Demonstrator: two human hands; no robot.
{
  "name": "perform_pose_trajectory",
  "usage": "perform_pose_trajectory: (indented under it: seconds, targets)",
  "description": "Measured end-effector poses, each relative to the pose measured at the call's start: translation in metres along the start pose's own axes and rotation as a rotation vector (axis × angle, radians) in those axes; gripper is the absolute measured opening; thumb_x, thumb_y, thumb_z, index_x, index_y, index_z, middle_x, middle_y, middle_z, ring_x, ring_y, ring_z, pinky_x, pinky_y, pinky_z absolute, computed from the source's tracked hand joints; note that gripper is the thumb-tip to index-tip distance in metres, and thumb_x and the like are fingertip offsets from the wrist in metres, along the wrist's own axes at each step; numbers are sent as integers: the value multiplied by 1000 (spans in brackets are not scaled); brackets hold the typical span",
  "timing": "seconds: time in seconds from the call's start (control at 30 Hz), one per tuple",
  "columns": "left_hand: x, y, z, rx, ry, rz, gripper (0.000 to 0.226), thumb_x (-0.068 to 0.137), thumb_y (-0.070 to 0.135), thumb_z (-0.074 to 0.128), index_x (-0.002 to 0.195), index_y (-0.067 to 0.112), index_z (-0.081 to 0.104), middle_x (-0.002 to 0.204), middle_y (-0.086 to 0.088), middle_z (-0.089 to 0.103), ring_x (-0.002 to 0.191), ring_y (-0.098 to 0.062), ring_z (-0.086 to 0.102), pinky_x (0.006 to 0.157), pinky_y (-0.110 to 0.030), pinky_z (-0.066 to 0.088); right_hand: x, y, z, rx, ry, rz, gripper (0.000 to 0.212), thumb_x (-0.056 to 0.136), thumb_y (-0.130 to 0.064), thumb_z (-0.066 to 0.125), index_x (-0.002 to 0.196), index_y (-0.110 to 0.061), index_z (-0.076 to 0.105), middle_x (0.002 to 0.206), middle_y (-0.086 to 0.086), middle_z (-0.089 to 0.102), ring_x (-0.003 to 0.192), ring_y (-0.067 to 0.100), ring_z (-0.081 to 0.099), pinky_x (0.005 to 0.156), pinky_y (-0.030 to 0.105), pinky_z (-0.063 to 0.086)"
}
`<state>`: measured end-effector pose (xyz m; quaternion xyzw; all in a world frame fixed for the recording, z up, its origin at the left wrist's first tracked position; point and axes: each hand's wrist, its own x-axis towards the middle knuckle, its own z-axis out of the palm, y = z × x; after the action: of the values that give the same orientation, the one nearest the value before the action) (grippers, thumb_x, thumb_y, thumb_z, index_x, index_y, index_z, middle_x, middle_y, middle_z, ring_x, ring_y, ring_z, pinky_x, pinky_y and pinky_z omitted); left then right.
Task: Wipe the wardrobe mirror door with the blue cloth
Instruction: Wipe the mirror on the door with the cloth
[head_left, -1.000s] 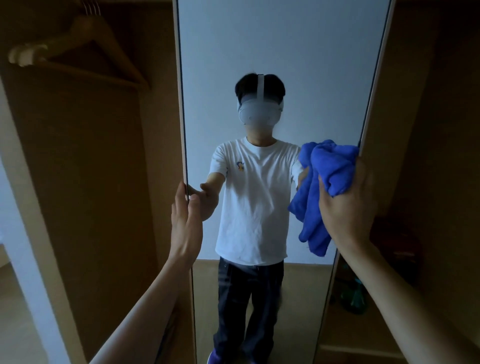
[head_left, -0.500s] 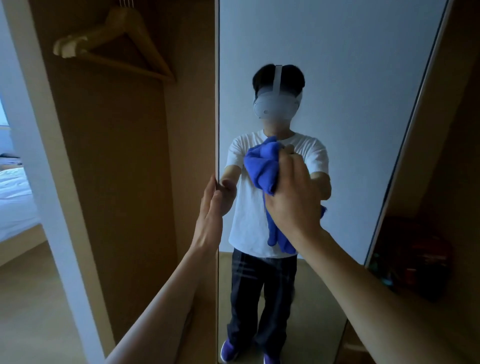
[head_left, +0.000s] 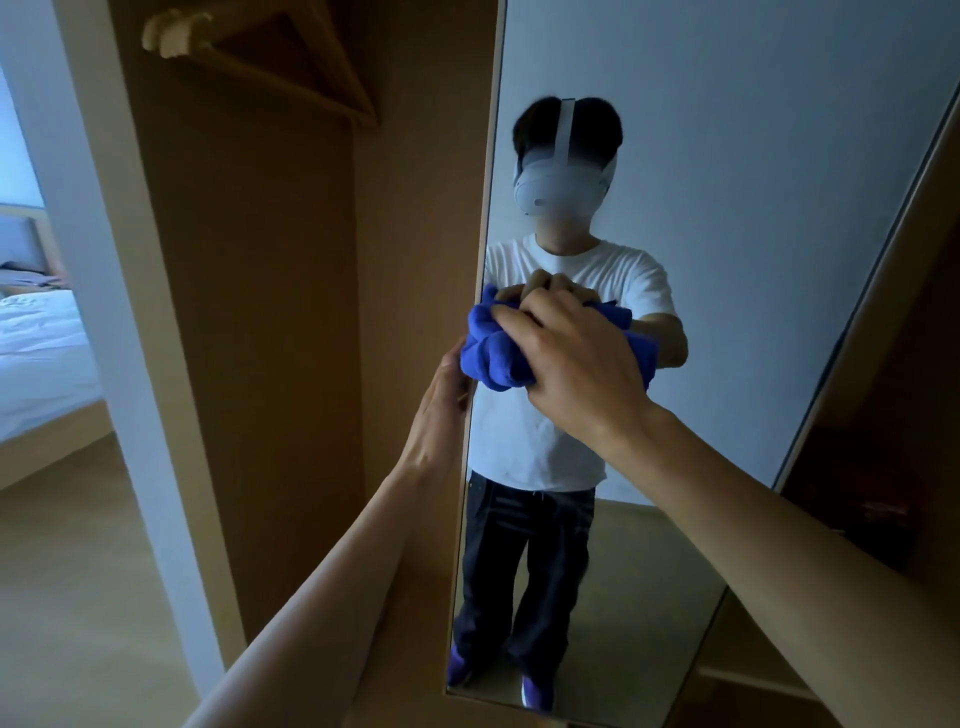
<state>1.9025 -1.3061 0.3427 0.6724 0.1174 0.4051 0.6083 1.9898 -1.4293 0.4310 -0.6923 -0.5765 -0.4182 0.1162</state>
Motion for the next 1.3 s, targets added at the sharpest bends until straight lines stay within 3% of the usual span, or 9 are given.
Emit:
perform_pose_trajectory:
  seconds: [0.1,0.27,0.37,0.5,0.7,0.93,1.07,1.3]
  targets:
    - [-1,2,-1,-16,-2,-14,48,112,46,20,149,33,48,141,8,62,130,-6,57,109,-31,43,-4,-2,0,-61,-6,-25,58,76,-4,67,132,-15,58,111,10,60,100,32,55,77,41,39]
    - [-6,2,-3,-16,12,-40,47,112,43,23,132,25,62,127,0,69,122,-17,63,112,-50,44,-24,-14,10,-81,-19,1,62,71,-6,72,131,-13,58,114,12,60,99,33,55,74,42,40]
    - [-9,0,-3,-35,34,-39,42,112,41,28,125,24,65,121,-1,72,117,-17,66,106,-42,51,-44,-22,22,-54,-34,24,62,75,-8,72,135,-13,56,117,11,60,97,32,54,74,40,40]
    - [-11,-4,-4,-24,33,-63,33,110,45,31,119,40,63,110,18,73,110,-2,66,95,-24,53,-72,-35,38,-6,-116,16,63,73,-11,75,134,-12,57,113,10,60,92,30,54,70,39,41]
    - [-16,-7,-7,47,18,-95,32,108,51,30,112,59,61,114,29,69,113,3,63,107,-38,48,-85,-39,44,5,-203,-21,60,75,-17,77,132,-16,59,109,7,63,91,27,57,70,37,43]
    - [-29,-20,-14,94,-21,-134,31,104,57,33,119,51,60,123,14,69,116,-9,65,107,-48,49,-54,-12,12,14,-92,65,54,77,-4,68,129,-13,60,107,8,60,92,29,52,73,41,40]
    - [-35,-25,-15,121,-32,-156,45,96,65,34,128,44,57,131,15,65,121,-13,62,109,-50,47,-31,9,-14,-16,46,112,51,82,-3,62,132,-9,59,107,13,62,95,35,56,76,47,46]
    - [-45,-36,-12,129,10,-144,34,107,55,34,133,47,54,129,25,63,121,0,59,109,-44,47,-51,4,-2,-87,85,45,44,91,-10,58,134,-13,57,111,10,61,90,32,52,78,45,43]
